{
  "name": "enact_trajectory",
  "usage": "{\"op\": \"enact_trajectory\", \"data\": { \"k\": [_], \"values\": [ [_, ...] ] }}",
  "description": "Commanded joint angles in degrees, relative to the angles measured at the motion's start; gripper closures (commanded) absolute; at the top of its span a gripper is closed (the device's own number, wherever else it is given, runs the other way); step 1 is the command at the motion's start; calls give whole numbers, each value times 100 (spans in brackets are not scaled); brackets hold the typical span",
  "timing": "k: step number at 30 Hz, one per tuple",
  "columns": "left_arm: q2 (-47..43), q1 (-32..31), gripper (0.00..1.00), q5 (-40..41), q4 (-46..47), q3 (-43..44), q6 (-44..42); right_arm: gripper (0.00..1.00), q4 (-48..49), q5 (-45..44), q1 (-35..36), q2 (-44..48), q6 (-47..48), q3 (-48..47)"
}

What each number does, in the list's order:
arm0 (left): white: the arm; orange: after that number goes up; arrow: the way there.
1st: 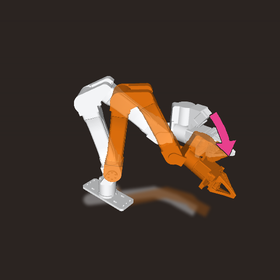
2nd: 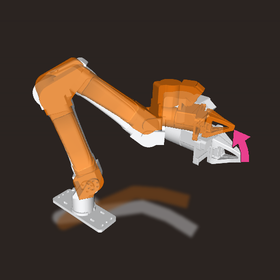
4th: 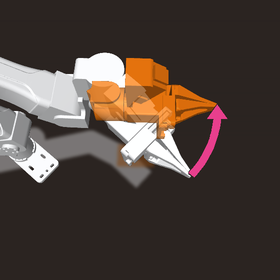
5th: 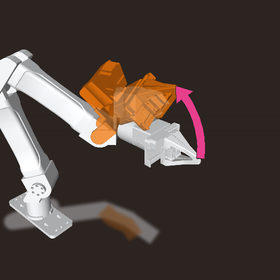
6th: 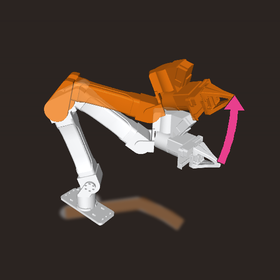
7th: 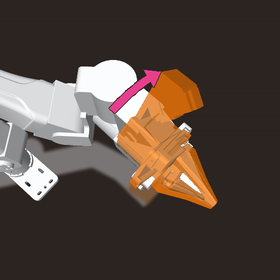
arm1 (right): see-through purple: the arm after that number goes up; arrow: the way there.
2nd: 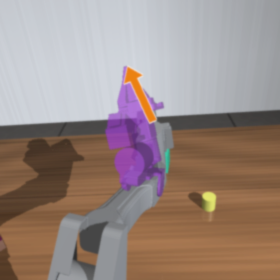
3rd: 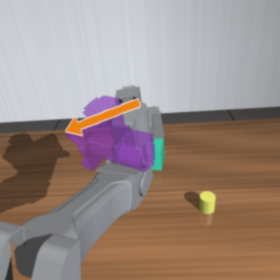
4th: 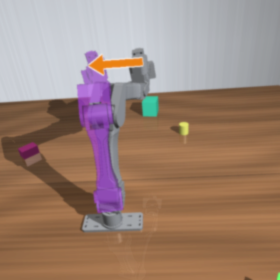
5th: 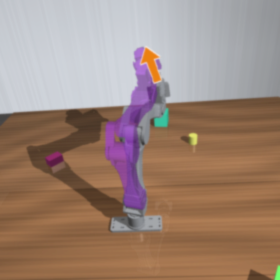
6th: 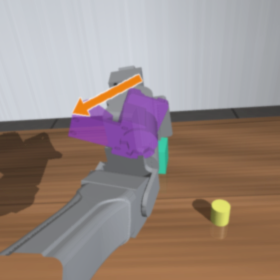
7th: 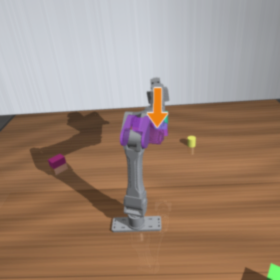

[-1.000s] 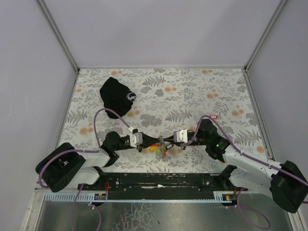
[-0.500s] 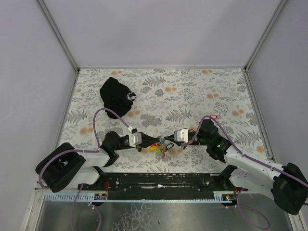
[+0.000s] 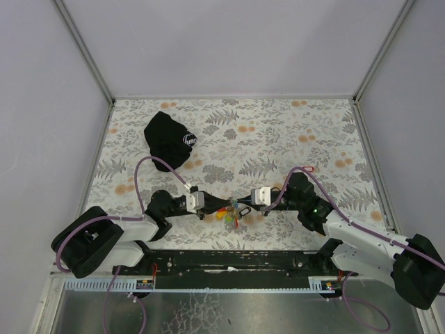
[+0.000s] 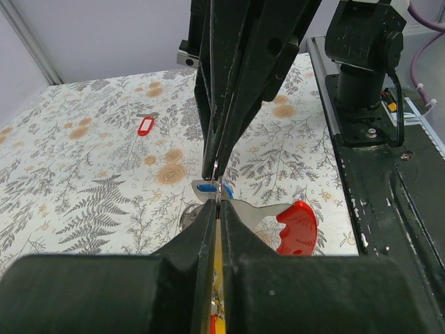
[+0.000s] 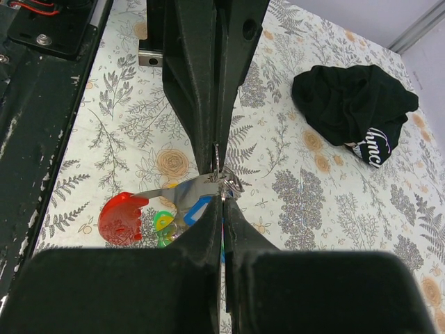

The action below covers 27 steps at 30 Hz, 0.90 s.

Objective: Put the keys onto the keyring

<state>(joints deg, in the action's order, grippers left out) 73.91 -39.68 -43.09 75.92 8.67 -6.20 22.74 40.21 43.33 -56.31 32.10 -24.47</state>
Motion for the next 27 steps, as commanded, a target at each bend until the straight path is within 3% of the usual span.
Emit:
{"op": "enact_trajectory", "data": {
  "k": [1, 27],
  "values": [
    [21, 35, 100, -112, 457, 30, 35, 100, 339, 170, 41, 5, -49, -184],
    [11, 39, 100, 45, 399, 21, -23, 100, 226, 268, 43, 94, -64, -212]
  ]
}}
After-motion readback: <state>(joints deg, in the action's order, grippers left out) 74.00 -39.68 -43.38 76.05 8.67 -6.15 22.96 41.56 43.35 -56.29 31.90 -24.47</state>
